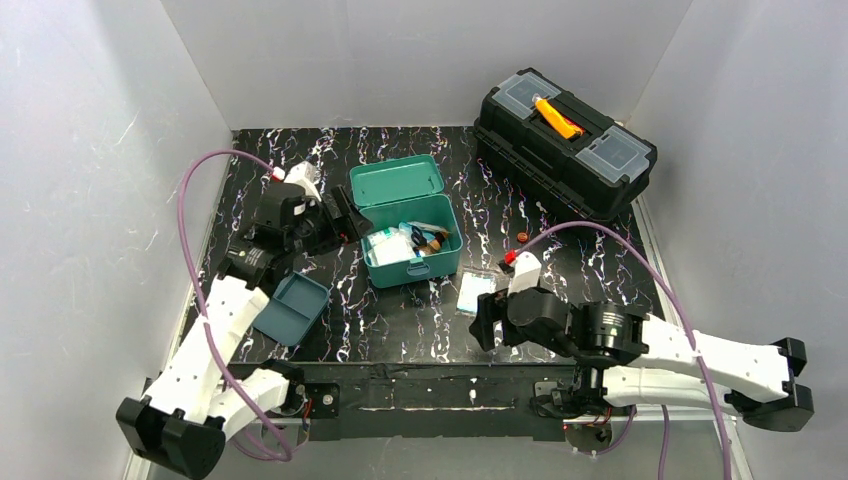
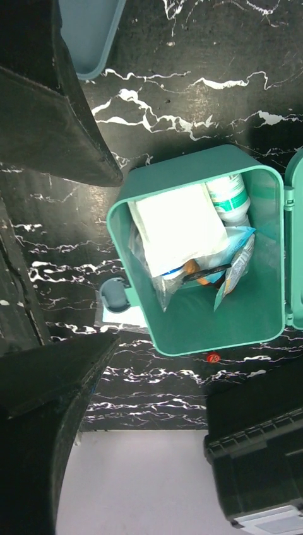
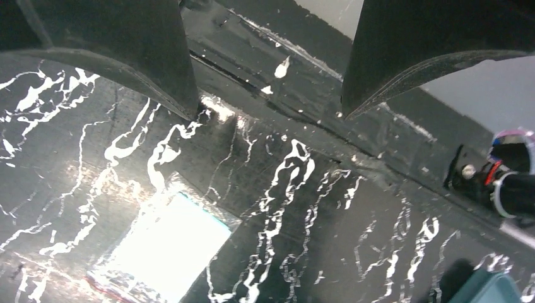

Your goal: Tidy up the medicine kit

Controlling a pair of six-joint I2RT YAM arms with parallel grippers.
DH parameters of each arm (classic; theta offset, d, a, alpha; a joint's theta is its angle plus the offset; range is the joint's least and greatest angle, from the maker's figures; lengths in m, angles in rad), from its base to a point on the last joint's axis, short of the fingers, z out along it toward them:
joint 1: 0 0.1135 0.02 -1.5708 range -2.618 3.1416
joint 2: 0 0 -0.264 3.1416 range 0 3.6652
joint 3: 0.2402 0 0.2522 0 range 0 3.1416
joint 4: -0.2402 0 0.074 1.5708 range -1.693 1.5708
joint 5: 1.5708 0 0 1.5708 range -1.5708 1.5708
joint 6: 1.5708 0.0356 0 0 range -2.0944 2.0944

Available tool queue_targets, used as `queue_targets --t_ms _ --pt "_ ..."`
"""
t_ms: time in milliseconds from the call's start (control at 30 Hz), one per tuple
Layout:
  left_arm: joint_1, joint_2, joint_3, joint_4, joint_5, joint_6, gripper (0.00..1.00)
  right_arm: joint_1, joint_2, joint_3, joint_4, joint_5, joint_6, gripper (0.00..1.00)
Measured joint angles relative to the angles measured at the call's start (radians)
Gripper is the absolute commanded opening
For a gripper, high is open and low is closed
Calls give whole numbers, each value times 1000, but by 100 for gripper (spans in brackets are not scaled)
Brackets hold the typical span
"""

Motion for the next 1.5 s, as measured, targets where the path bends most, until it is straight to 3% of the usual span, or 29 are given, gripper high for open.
queue_targets --t_ms 133,467,733,1000,1500 --pt "0 -56 23 -77 29 55 98 -48 68 7 -17 20 24 90" --pt "0 -206 6 -220 116 171 98 -314 130 -35 52 -42 45 90" --pt "0 -372 -108 -302 126 224 98 -392 288 -55 125 -93 67 88" --pt "0 -395 -137 -410 -51 146 98 -393 425 -48 247 -193 46 86" --pt "0 -196 -169 -462 -376 -76 98 -409 707 204 344 -201 7 87"
